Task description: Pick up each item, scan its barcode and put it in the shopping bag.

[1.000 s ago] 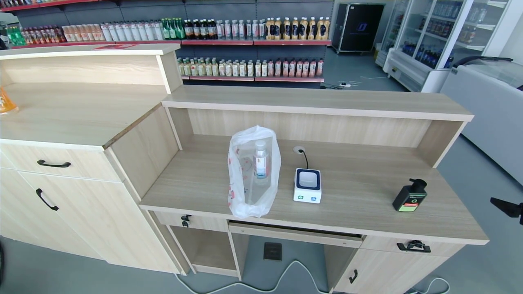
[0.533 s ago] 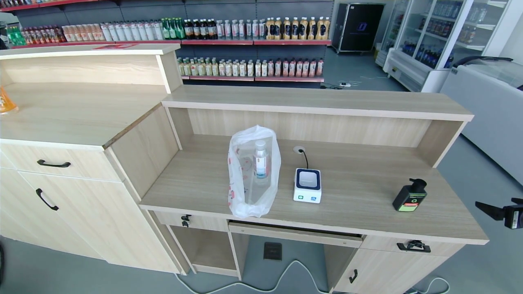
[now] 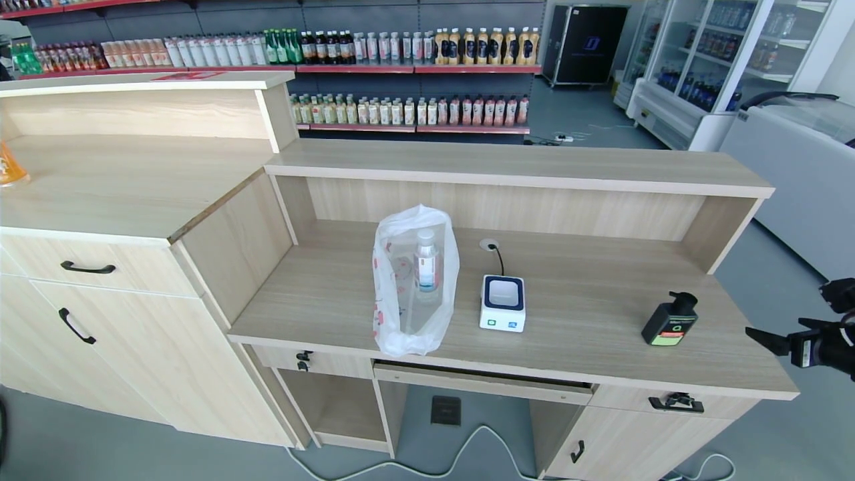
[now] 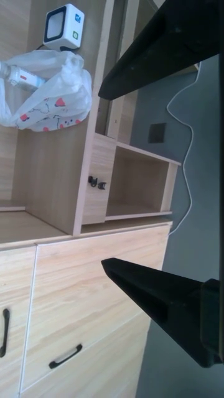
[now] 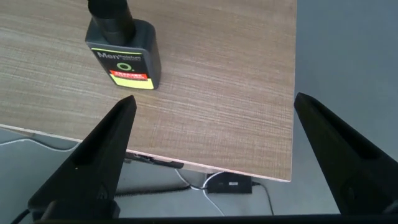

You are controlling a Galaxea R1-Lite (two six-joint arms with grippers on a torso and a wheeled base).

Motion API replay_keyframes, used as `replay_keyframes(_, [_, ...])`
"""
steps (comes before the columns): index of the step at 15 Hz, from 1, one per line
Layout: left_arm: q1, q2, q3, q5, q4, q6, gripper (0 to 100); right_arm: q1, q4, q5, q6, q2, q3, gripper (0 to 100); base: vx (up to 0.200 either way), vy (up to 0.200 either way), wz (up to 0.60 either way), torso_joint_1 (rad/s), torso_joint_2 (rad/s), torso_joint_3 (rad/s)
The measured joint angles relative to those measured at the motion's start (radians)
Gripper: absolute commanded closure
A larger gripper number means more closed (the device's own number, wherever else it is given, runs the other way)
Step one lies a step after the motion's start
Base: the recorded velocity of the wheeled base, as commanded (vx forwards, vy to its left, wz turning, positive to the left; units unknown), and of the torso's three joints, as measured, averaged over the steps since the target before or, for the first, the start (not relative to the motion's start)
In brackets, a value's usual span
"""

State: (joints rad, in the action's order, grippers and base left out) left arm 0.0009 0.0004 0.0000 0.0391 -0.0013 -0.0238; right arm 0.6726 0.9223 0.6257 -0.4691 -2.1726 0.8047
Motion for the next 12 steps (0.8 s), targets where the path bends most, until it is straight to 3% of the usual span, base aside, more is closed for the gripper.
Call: replay_keyframes(12, [0.000, 0.000, 0.000, 0.000, 0.000, 0.000, 0, -0.153, 0.092, -0.001, -0.003, -0.146, 0.090, 0, 0.000, 0.000, 0.00, 0.000, 0.00, 0.000])
